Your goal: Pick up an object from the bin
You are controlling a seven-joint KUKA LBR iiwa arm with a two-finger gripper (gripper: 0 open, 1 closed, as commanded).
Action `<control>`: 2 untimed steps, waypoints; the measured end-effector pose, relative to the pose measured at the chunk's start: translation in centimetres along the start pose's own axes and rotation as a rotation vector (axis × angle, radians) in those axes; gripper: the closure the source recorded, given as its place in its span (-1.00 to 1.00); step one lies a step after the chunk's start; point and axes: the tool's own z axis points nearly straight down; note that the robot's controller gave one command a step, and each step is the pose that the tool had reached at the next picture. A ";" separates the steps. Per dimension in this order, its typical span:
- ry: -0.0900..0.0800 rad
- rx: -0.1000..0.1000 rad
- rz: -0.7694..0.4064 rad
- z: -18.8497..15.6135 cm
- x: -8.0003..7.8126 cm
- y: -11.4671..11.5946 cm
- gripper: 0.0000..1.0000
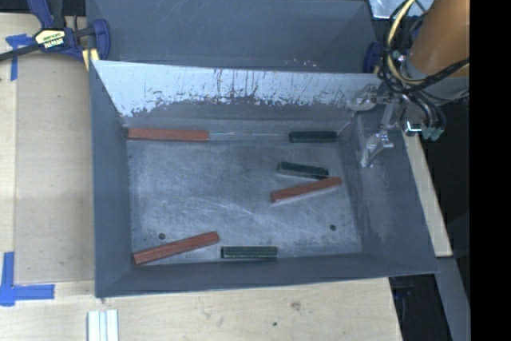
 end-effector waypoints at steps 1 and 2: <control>-0.008 0.001 -0.003 -0.5 -0.2 0.1 -1.00; -0.012 0.002 -0.057 8.8 -0.2 2.9 -1.00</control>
Offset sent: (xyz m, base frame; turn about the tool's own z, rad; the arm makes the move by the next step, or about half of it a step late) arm 0.0002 0.0361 -0.1087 -0.0714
